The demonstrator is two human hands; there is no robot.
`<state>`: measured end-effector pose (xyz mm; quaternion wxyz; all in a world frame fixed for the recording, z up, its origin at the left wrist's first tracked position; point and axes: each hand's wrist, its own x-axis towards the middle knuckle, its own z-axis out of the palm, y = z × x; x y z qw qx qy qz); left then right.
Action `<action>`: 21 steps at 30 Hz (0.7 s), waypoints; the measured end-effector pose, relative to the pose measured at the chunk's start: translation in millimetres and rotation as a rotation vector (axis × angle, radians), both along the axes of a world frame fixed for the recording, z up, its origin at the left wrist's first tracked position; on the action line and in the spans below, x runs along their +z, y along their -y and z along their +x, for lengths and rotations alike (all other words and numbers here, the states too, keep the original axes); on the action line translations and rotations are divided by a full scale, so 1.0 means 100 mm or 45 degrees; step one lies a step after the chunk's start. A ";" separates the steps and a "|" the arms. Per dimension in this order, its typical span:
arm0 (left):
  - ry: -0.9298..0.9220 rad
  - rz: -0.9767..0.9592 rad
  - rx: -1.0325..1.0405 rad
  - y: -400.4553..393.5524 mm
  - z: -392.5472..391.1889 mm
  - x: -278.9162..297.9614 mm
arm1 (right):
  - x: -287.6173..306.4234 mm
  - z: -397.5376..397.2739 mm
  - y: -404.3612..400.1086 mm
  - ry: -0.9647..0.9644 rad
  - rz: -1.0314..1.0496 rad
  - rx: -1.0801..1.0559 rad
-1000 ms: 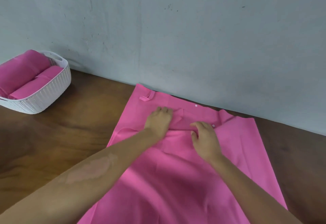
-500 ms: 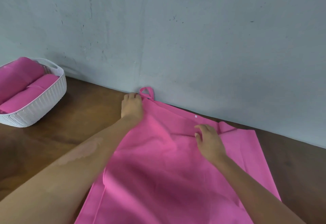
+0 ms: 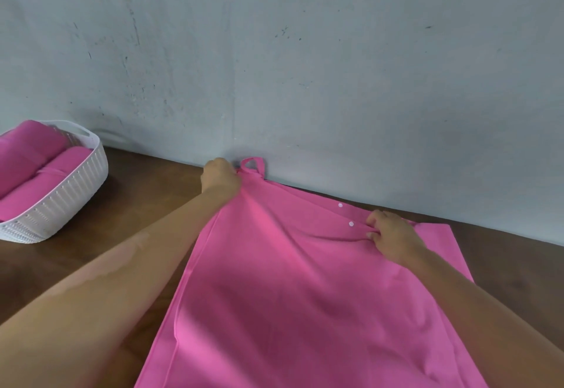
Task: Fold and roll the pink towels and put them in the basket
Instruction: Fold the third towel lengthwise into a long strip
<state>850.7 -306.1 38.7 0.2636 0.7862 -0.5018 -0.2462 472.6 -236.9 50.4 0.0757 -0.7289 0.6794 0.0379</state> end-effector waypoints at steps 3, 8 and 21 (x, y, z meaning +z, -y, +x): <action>-0.187 0.015 0.073 -0.04 0.00 0.12 | -0.01 0.01 0.00 -0.021 -0.033 0.021; -0.415 0.134 0.189 -0.04 0.10 0.17 | 0.00 0.04 0.02 0.080 -0.116 -0.003; -0.478 0.140 0.045 -0.02 0.12 0.13 | 0.08 0.13 0.06 0.076 -0.288 0.034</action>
